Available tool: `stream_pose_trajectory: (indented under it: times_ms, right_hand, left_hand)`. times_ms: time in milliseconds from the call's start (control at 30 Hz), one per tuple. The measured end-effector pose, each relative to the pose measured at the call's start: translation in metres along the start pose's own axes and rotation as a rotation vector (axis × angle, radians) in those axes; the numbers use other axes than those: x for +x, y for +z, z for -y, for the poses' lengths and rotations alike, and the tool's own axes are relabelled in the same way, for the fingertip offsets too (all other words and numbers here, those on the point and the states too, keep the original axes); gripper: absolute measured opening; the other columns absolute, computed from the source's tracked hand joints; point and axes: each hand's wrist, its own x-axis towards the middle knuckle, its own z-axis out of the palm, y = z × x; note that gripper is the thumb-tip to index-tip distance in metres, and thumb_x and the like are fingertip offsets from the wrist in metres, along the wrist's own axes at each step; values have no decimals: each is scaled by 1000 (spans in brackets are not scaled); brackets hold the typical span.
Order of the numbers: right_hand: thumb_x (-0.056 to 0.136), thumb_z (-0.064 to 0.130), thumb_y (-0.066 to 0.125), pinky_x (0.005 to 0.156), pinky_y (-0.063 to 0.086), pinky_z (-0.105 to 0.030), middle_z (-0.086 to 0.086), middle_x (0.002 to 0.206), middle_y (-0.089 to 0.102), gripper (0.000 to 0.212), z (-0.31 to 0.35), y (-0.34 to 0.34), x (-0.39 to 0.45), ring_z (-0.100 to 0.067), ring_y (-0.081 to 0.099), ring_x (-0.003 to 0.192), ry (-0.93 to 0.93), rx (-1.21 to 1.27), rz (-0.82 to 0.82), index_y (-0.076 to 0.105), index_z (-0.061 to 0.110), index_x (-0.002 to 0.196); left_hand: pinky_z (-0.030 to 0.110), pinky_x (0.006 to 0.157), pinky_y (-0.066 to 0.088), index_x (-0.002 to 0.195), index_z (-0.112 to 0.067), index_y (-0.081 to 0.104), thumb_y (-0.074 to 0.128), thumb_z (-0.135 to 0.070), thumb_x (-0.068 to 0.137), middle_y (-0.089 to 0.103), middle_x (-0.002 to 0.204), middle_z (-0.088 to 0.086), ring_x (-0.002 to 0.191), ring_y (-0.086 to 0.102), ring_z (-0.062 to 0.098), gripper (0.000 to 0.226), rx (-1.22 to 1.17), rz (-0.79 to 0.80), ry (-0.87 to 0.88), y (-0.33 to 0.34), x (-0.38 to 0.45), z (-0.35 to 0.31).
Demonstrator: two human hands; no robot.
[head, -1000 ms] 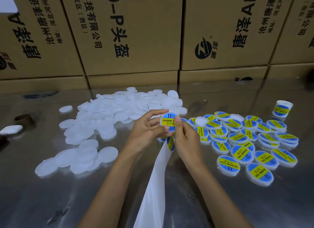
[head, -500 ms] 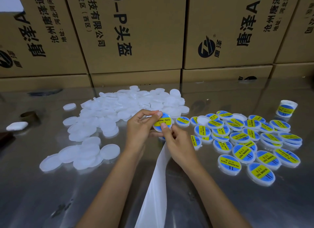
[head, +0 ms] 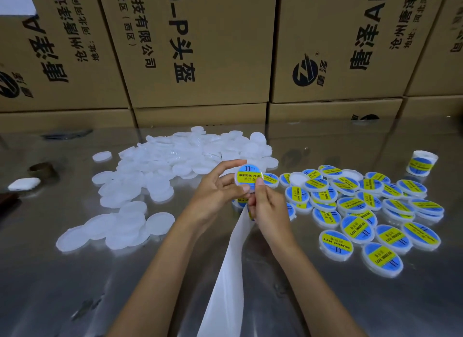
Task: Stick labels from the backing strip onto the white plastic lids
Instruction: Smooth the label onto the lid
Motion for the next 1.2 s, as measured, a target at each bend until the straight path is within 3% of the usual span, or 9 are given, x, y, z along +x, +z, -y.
stream_pose_trajectory:
  times_ms: [267,367,467,533,667,867,1000,1133,1200]
  right_hand:
    - [103,37,48,49,33,-16,11,42,44,53,7,0,0,-4,41,44,79,45,41,50,17,54]
    - [99,38,56,52,34,-18,11,49,46,50,9,0,-3,-5,41,50,28,-20,97,54,22,52]
    - [98,35,58,57,34,-26,1,58,48,45,7,1,-4,-9,42,56,10,-114,144,57,2,68]
    - [98,33,57,51,33,-18,9,50,45,44,6,-1,-1,-5,40,50,50,-97,156,52,8,63]
    - [100,40,53,42,27,-18,5,52,41,39,5,-14,10,-7,34,44,235,130,-49,51,14,70]
    - [106,23,39,38,27,-18,-2,60,40,25,-3,-45,25,-9,34,38,408,567,-356,59,11,98]
    - [102,18,44,42,30,-19,-1,64,39,22,-4,-53,28,-12,33,47,453,709,-341,55,11,120]
    - [104,21,43,39,31,-17,0,60,41,22,-2,-51,27,-9,36,39,460,646,-286,61,9,107]
    - [102,19,44,38,30,-17,0,57,42,21,-1,-50,25,-8,36,37,451,607,-258,63,11,99]
  left_hand:
    - [27,55,56,105,-14,71,81,-2,80,71,88,7,59,70,26,29,50,-235,41,2,1,-1]
    - [31,52,58,98,-9,70,78,-4,84,70,86,14,66,72,28,17,41,-321,59,3,1,1]
    - [32,53,59,90,-7,71,76,-13,88,73,89,18,74,74,27,8,11,-370,50,3,2,2]
    - [30,52,58,91,-8,73,71,-24,93,76,90,12,75,75,24,16,15,-385,19,3,3,1]
    - [27,49,54,108,-20,74,53,-25,103,76,88,2,69,71,16,22,69,-442,-63,-2,7,0]
    - [25,42,51,111,-9,70,43,-4,102,72,82,2,55,62,11,29,235,-452,-118,1,8,9]
    - [25,42,49,110,-5,71,44,-2,100,71,81,3,56,60,12,29,206,-452,-135,2,9,12]
    - [25,46,52,110,-5,71,45,-2,100,71,85,8,60,64,12,28,165,-446,-139,2,10,12]
    - [25,64,56,113,-7,71,49,-4,99,72,96,8,80,68,16,27,367,-547,-76,-7,10,12]
